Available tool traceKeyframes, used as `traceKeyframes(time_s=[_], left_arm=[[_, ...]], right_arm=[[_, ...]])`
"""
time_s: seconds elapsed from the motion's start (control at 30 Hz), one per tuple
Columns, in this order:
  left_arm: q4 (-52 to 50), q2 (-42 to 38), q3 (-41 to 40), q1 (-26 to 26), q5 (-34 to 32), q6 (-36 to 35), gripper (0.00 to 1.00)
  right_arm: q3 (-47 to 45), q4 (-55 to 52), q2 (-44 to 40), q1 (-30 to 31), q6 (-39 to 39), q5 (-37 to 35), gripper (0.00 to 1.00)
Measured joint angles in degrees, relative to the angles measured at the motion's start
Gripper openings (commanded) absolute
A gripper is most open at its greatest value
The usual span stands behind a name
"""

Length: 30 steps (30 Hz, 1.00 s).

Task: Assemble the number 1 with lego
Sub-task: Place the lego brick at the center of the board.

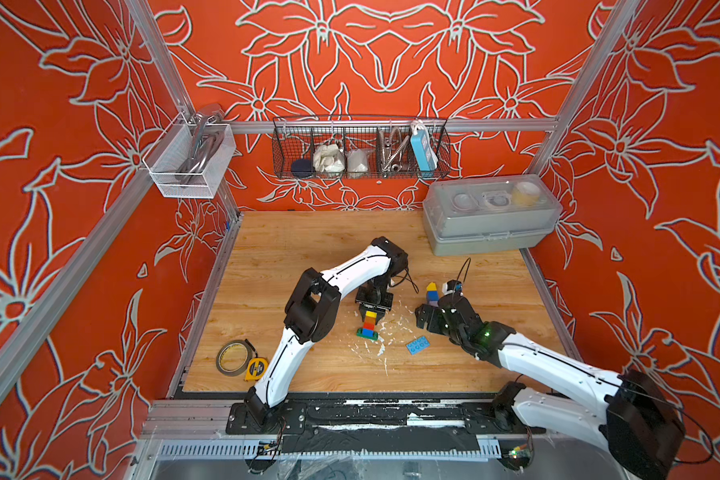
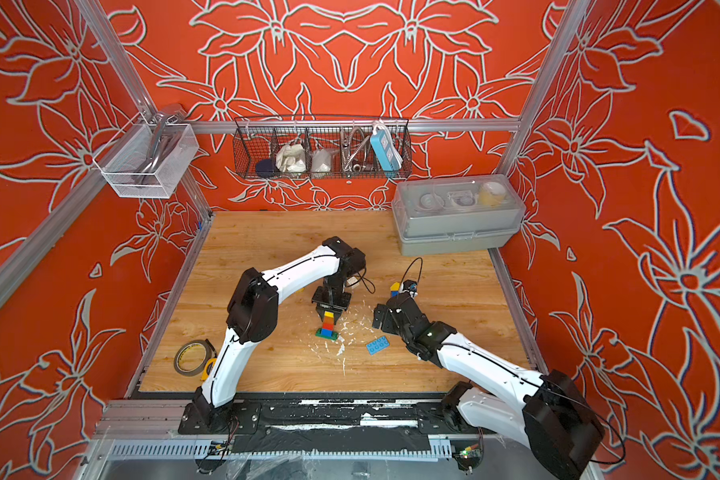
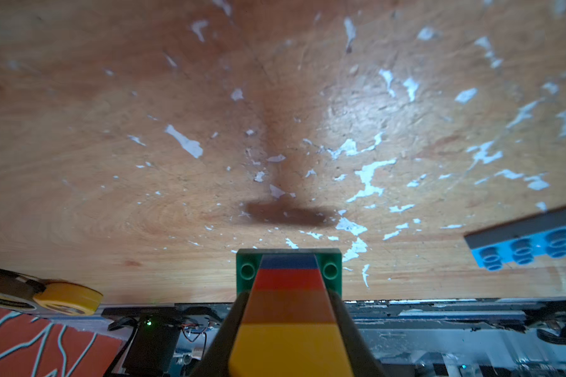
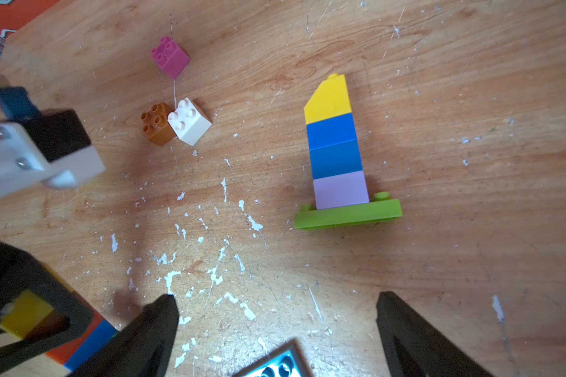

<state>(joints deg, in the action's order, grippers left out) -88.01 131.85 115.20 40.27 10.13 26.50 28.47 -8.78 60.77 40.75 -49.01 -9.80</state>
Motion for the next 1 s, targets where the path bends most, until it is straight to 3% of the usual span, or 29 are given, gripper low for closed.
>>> traceKeyframes(time_s=[0.67, 1.0], left_arm=[[-4.13, 7.76, 8.61, 0.22, 2.21, 0.44, 0.12], [-4.17, 9.97, 11.54, 0.11, 2.82, -0.44, 0.18]], right_arm=[[-1.75, 0.31, -2.86, 0.0, 0.0, 0.94, 1.0], [-2.1, 0.33, -2.86, -0.26, 0.0, 0.96, 1.0]])
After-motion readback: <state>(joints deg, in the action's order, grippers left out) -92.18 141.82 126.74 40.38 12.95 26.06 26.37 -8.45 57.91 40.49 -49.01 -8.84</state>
